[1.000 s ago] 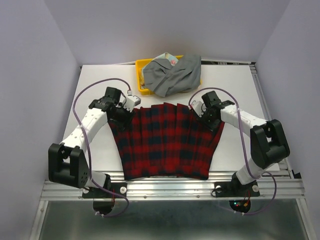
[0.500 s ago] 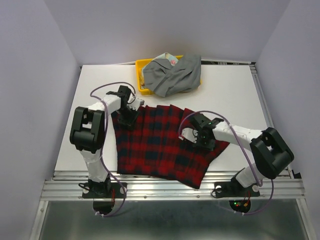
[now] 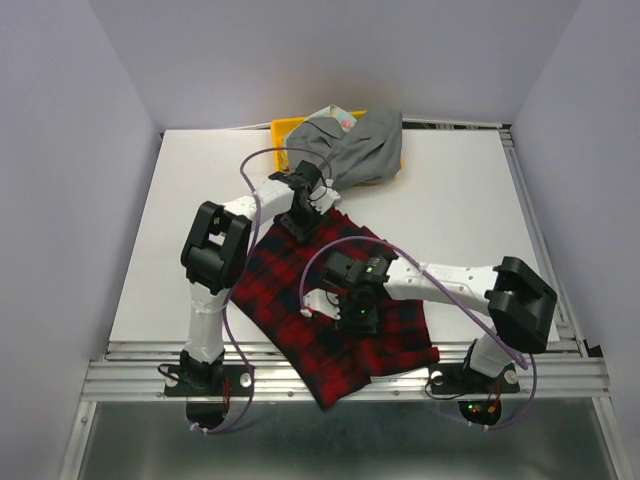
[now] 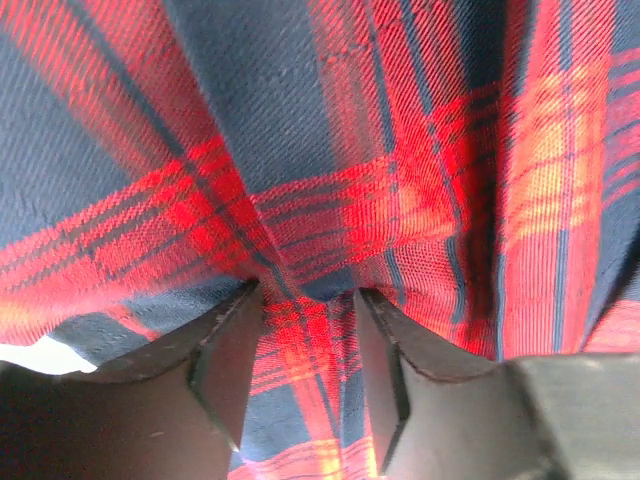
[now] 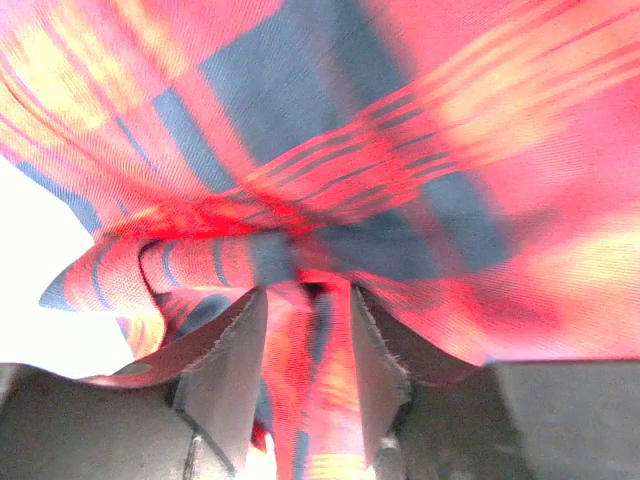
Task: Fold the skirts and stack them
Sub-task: Flatten the skirt out
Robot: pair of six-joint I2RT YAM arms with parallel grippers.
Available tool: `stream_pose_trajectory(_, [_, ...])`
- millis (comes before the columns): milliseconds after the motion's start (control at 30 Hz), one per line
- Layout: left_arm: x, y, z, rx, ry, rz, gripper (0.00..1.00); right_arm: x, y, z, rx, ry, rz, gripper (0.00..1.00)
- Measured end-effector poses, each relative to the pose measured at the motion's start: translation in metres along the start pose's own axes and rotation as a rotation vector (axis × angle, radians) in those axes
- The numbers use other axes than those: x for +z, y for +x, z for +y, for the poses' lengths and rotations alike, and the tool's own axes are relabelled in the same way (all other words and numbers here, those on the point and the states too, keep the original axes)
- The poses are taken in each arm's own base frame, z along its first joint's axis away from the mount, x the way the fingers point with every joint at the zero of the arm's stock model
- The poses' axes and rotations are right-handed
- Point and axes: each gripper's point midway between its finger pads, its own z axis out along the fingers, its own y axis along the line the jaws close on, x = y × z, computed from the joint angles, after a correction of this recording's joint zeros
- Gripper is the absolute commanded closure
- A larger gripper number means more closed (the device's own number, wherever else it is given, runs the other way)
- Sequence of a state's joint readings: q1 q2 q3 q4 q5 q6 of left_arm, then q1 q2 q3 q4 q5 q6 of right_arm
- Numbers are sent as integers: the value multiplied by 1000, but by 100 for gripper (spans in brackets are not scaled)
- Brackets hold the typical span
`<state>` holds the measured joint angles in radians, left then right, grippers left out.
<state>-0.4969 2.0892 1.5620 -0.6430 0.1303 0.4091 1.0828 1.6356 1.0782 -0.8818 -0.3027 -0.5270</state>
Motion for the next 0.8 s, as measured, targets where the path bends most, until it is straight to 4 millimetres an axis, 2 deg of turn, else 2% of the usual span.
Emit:
stream_pose_trajectory(67, [1, -7, -10, 29, 7, -18, 37, -22, -19, -13, 2, 57, -79, 57])
stream_pose_trajectory(100, [0, -9, -16, 42, 15, -33, 36, -28, -21, -18, 11, 74, -102, 57])
stream_pose_trajectory(167, [-5, -6, -23, 57, 29, -52, 33, -53, -15, -41, 51, 149, -169, 56])
stream_pose_trajectory(233, [-15, 2, -24, 49, 42, -58, 32, -80, 8, -69, 125, 256, -220, 54])
stream_pose_trajectory(300, [-37, 5, -21, 28, 44, -92, 30, -102, 38, -92, 198, 369, -235, 54])
stream_pose_trajectory(367, [-65, 1, -13, 6, 31, -154, 30, -110, 54, -101, 227, 422, -224, 54])
stream_pose_trajectory(433, [-96, -4, -5, -9, 2, -223, 30, -106, 57, -107, 215, 431, -206, 54])
stream_pose_trajectory(500, [-118, -4, -1, -15, -21, -265, 31, -91, 56, -116, 204, 409, -174, 55])
stream_pose_trajectory(567, [-127, 0, -4, -14, -23, -276, 32, -70, 58, -124, 208, 377, -136, 57])
stream_pose_trajectory(667, [-113, 24, -9, -33, 2, -217, 34, -23, 75, -130, 234, 287, -37, 59])
stream_pose_trajectory(700, [-105, 36, -11, -44, 17, -181, 34, -16, 79, -131, 233, 279, -20, 59])
stream_pose_trajectory(767, [-85, 67, -15, -85, 56, -77, 36, -16, 79, -130, 226, 273, -18, 59])
stream_pose_trajectory(800, [-80, 75, -15, -100, 68, -47, 37, -16, 79, -130, 224, 272, -19, 59])
